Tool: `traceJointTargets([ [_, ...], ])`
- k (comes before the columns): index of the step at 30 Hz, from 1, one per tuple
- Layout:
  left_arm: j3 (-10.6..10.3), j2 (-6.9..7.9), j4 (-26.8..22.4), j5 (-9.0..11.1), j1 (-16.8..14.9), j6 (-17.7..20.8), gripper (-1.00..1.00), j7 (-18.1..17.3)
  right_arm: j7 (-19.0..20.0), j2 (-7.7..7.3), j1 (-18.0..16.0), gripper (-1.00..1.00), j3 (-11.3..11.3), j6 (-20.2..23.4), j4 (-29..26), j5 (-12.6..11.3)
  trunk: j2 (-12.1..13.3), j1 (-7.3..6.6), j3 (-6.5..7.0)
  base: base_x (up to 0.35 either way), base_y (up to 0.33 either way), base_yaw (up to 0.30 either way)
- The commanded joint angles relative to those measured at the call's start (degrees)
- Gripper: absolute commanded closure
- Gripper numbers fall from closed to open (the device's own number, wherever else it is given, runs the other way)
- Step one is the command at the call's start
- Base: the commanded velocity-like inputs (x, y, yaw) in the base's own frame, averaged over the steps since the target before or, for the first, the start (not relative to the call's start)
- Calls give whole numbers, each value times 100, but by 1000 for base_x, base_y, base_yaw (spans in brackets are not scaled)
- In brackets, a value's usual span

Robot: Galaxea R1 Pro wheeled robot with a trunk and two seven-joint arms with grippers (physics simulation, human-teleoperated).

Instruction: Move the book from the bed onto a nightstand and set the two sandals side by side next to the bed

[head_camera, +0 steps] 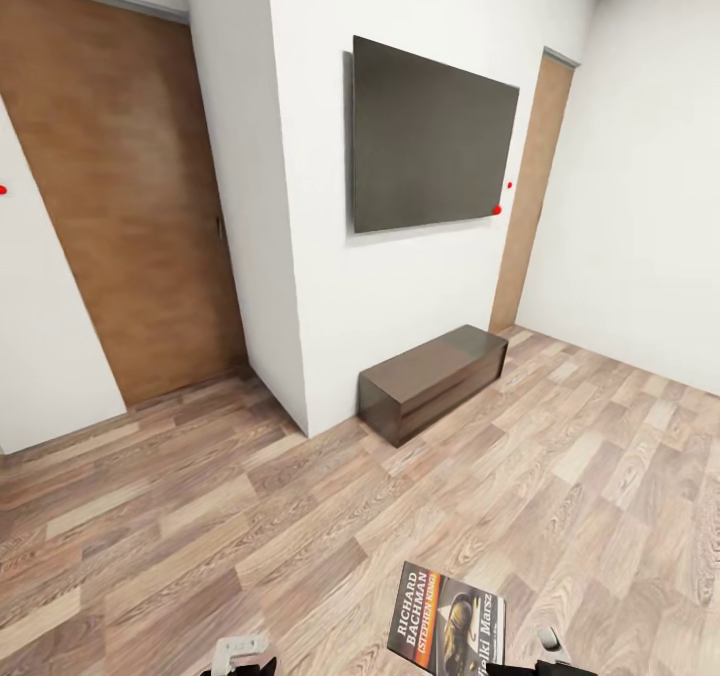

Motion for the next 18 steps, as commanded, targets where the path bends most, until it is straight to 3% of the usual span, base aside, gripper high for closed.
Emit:
traceJointTargets([
  [1, -39, 0, 10, 60, -6, -21, -100, -26, 14, -4, -5, 100, 46, 63, -1, -61, -5, 1, -7, 2, 0, -274],
  [18, -39, 0, 10, 60, -6, -21, -100, -26, 14, -4, -5, 100, 46, 63, -1, -63, -5, 1, -7, 0, 0, -281],
])
